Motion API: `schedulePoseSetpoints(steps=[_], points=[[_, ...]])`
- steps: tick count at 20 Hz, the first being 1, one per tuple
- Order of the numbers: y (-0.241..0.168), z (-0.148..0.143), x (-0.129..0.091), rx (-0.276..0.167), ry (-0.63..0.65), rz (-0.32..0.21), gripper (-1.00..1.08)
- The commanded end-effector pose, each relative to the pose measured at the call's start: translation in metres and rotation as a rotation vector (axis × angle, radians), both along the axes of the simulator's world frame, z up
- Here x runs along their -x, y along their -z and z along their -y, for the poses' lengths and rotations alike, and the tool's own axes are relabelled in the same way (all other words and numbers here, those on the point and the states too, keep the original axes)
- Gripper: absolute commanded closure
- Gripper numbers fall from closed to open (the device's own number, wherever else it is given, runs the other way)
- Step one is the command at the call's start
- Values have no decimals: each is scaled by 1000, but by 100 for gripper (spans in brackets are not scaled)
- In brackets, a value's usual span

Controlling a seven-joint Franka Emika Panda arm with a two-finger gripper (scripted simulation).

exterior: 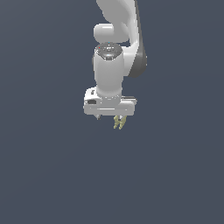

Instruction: Pick up the object and move it to a goal position.

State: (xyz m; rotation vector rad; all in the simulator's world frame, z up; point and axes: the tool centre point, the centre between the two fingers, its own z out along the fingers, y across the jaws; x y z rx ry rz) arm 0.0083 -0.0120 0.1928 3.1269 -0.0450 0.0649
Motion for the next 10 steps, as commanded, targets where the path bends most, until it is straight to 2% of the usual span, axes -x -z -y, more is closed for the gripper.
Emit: schedulePoseSetpoints(steps=[1,10], points=[[0,0,0,0,0,0,-92],[5,-1,5,-11,-28,-25,-92]])
